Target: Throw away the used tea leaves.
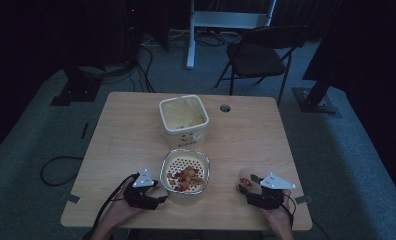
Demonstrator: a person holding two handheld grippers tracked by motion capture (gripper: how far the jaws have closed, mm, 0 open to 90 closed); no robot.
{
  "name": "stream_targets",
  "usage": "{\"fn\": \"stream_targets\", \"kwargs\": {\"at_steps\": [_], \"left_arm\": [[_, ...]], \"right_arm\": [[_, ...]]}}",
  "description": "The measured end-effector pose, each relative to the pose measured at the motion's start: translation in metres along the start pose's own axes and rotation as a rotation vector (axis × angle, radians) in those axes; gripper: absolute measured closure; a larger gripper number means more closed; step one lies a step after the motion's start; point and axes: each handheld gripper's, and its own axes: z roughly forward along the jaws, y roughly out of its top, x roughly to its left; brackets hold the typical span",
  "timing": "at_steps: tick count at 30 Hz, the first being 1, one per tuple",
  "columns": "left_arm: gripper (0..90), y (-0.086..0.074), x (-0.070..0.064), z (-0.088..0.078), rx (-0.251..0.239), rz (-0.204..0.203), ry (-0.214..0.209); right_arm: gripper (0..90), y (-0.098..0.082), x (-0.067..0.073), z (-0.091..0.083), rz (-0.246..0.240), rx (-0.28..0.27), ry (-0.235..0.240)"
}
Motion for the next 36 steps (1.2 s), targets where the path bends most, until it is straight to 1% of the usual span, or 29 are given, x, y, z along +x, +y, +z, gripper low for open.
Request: {"fn": "stream_targets", "kwargs": {"at_steps": [1, 3, 5, 6, 7, 8, 9, 11, 12, 13, 14, 16, 17, 18, 20, 21, 22, 23, 24, 27, 30, 33, 36], "left_arm": [[29.4, 0.002, -0.001, 0.001, 0.004, 0.007, 0.001], [29.4, 0.008, -0.002, 0.004, -0.004, 0.014, -0.003], [29.4, 0.008, -0.002, 0.004, -0.004, 0.014, -0.003], [29.4, 0.017, -0.004, 0.011, -0.016, 0.019, -0.022], [29.4, 0.017, -0.004, 0.011, -0.016, 0.019, -0.022], [29.4, 0.02, -0.006, 0.013, -0.014, 0.03, -0.026], [29.3, 0.027, -0.01, 0.017, -0.026, 0.05, -0.042], [29.3, 0.027, -0.01, 0.017, -0.026, 0.05, -0.042], [27.5, 0.036, -0.015, 0.024, -0.028, 0.071, -0.055], [27.5, 0.041, -0.018, 0.028, -0.019, 0.086, -0.041], [27.5, 0.045, -0.019, 0.032, -0.015, 0.096, -0.035], [27.5, 0.055, -0.022, 0.038, -0.008, 0.12, -0.033], [27.6, 0.055, -0.022, 0.038, -0.008, 0.12, -0.033], [27.5, 0.066, -0.026, 0.047, 0.001, 0.153, -0.035], [27.6, 0.074, -0.029, 0.055, 0.006, 0.171, -0.045], [27.5, 0.077, -0.031, 0.058, 0.006, 0.174, -0.048], [27.5, 0.077, -0.031, 0.058, 0.006, 0.174, -0.048], [27.5, 0.083, -0.033, 0.065, 0.006, 0.181, -0.059], [27.6, 0.085, -0.035, 0.068, 0.006, 0.184, -0.065], [27.5, 0.089, -0.038, 0.073, 0.007, 0.193, -0.057], [25.7, 0.086, -0.036, 0.073, 0.014, 0.177, -0.044], [23.6, 0.079, -0.031, 0.067, 0.023, 0.164, -0.025], [23.6, 0.072, -0.025, 0.058, 0.013, 0.138, -0.011]], "right_arm": [[34.3, 0.0, -0.001, 0.0, 0.002, -0.001, 0.0], [34.2, 0.0, -0.002, 0.0, 0.007, 0.001, -0.005], [34.2, 0.0, -0.002, 0.001, 0.008, 0.002, -0.003], [34.0, 0.002, -0.002, 0.001, 0.001, 0.002, -0.011], [34.0, 0.002, -0.002, 0.001, 0.001, 0.002, -0.011], [33.4, 0.003, -0.002, 0.001, 0.0, -0.005, -0.014], [32.8, 0.004, -0.002, 0.002, -0.002, -0.008, -0.015], [32.8, 0.006, -0.003, 0.002, 0.0, -0.009, -0.015], [28.8, 0.008, -0.004, 0.003, 0.013, -0.018, -0.012], [28.8, 0.008, -0.004, 0.003, 0.013, -0.018, -0.012], [28.7, 0.01, -0.004, 0.003, 0.012, -0.02, -0.01], [28.3, 0.012, -0.004, 0.004, 0.007, -0.024, -0.009], [28.3, 0.012, -0.004, 0.004, 0.007, -0.024, -0.009], [27.6, 0.013, -0.005, 0.006, 0.003, -0.03, -0.011], [27.7, 0.013, -0.006, 0.007, 0.008, -0.034, -0.012], [29.8, 0.013, -0.007, 0.007, 0.01, -0.037, -0.019], [29.8, 0.013, -0.007, 0.007, 0.01, -0.037, -0.019], [31.1, 0.013, -0.008, 0.006, 0.01, -0.041, -0.028], [32.8, 0.012, -0.011, 0.004, 0.023, -0.056, -0.044], [33.6, 0.013, -0.017, -0.003, 0.046, -0.082, -0.066], [34.0, 0.018, -0.023, -0.013, 0.067, -0.113, -0.089], [34.0, 0.027, -0.028, -0.023, 0.06, -0.132, -0.122], [34.3, 0.04, -0.033, -0.034, 0.07, -0.147, -0.142]]}}
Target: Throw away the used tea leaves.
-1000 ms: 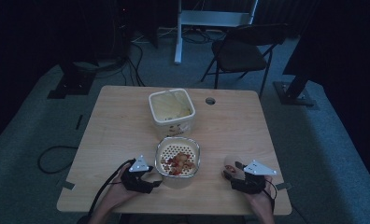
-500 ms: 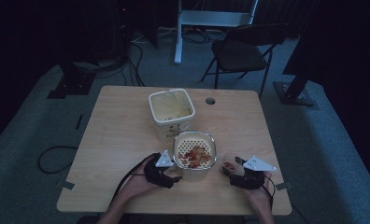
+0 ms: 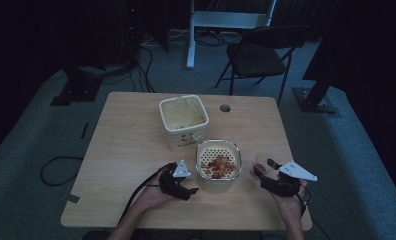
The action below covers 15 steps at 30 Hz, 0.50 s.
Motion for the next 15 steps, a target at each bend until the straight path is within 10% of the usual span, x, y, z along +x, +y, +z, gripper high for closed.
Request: {"fn": "stream_targets", "kwargs": {"at_steps": [15], "left_arm": [[22.1, -0.022, 0.029, -0.008, 0.022, -0.088, 0.138]], "right_arm": [[35.4, 0.083, 0.012, -0.022, -0.025, -0.09, 0.017]]}}
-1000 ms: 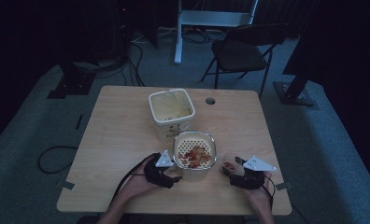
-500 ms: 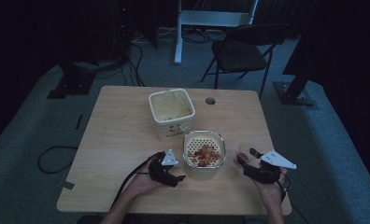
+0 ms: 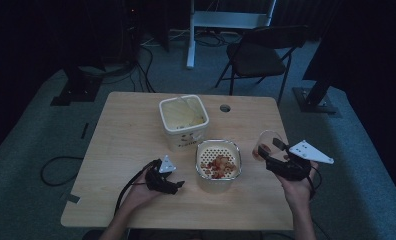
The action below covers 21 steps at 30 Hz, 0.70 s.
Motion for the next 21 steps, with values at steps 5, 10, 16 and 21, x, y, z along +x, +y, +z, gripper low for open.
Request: {"fn": "stream_targets", "kwargs": {"at_steps": [5, 10, 16, 21], "left_arm": [[22.1, -0.002, 0.009, 0.002, -0.005, -0.025, 0.028], [20.8, -0.004, 0.013, 0.006, 0.014, -0.05, 0.052], [20.8, -0.006, 0.016, 0.007, 0.007, -0.077, 0.035], [20.6, -0.006, 0.017, 0.007, 0.001, -0.079, 0.035]], "right_arm": [[35.4, 0.014, 0.014, 0.004, -0.033, -0.002, 0.012], [36.1, 0.024, 0.023, 0.011, -0.068, 0.013, 0.007], [37.8, 0.027, 0.028, 0.021, -0.081, 0.015, -0.006], [38.4, 0.028, 0.034, 0.027, -0.12, 0.034, -0.032]]}}
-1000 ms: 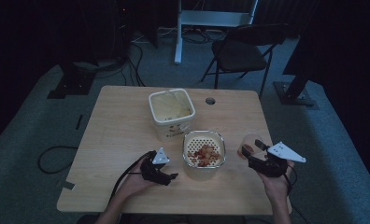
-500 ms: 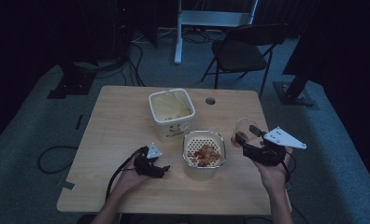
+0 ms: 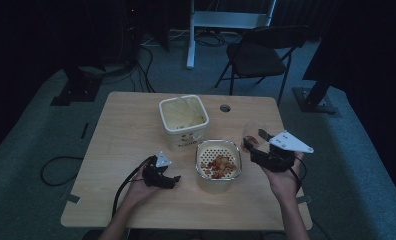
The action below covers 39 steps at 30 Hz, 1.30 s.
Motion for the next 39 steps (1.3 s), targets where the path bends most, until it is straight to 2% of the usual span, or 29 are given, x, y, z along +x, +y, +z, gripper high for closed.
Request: {"fn": "stream_targets", "kwargs": {"at_steps": [10, 11, 12, 15, 16, 17, 18, 20, 21, 22, 23, 24, 36, 39], "left_arm": [[20.2, 0.0, 0.0, 0.0, -0.004, -0.002, 0.001], [20.2, 0.0, 0.0, 0.0, -0.004, -0.002, 0.001], [20.1, 0.0, 0.0, 0.0, -0.002, -0.002, 0.0], [20.1, 0.0, 0.0, 0.0, -0.004, -0.003, 0.001], [20.1, 0.0, 0.0, 0.0, -0.004, -0.003, 0.001], [20.1, 0.0, 0.0, 0.0, -0.004, -0.003, 0.001], [20.1, 0.0, 0.0, 0.0, -0.005, -0.003, 0.001], [20.0, 0.0, 0.0, 0.0, -0.004, -0.002, 0.002], [20.0, 0.0, 0.0, 0.0, -0.004, -0.002, 0.002], [20.0, 0.0, 0.0, 0.0, -0.004, -0.002, 0.002], [20.0, 0.0, 0.0, 0.0, -0.004, -0.002, 0.002], [20.0, 0.0, 0.0, 0.0, -0.004, -0.002, 0.002], [20.0, 0.0, 0.0, 0.001, -0.004, -0.002, 0.002], [20.0, 0.0, 0.0, 0.001, -0.005, -0.004, 0.002]], "right_arm": [[38.3, 0.007, 0.018, 0.012, -0.244, 0.133, -0.131], [38.3, 0.007, 0.018, 0.012, -0.244, 0.133, -0.131], [38.3, 0.008, 0.022, 0.015, -0.322, 0.168, -0.163], [38.2, 0.008, 0.029, 0.019, -0.437, 0.216, -0.192], [38.2, 0.008, 0.029, 0.019, -0.437, 0.216, -0.192], [38.2, 0.009, 0.03, 0.02, -0.466, 0.229, -0.199], [38.3, 0.009, 0.036, 0.023, -0.57, 0.275, -0.221], [38.4, 0.008, 0.041, 0.026, -0.634, 0.307, -0.239], [38.4, 0.008, 0.043, 0.027, -0.67, 0.323, -0.245], [38.4, 0.008, 0.043, 0.027, -0.67, 0.323, -0.245], [38.4, 0.008, 0.045, 0.028, -0.71, 0.343, -0.25], [38.6, 0.008, 0.05, 0.03, -0.783, 0.371, -0.264], [40.0, 0.005, 0.073, 0.045, -1.091, 0.484, -0.294], [40.7, 0.004, 0.081, 0.048, -1.164, 0.495, -0.306]]}}
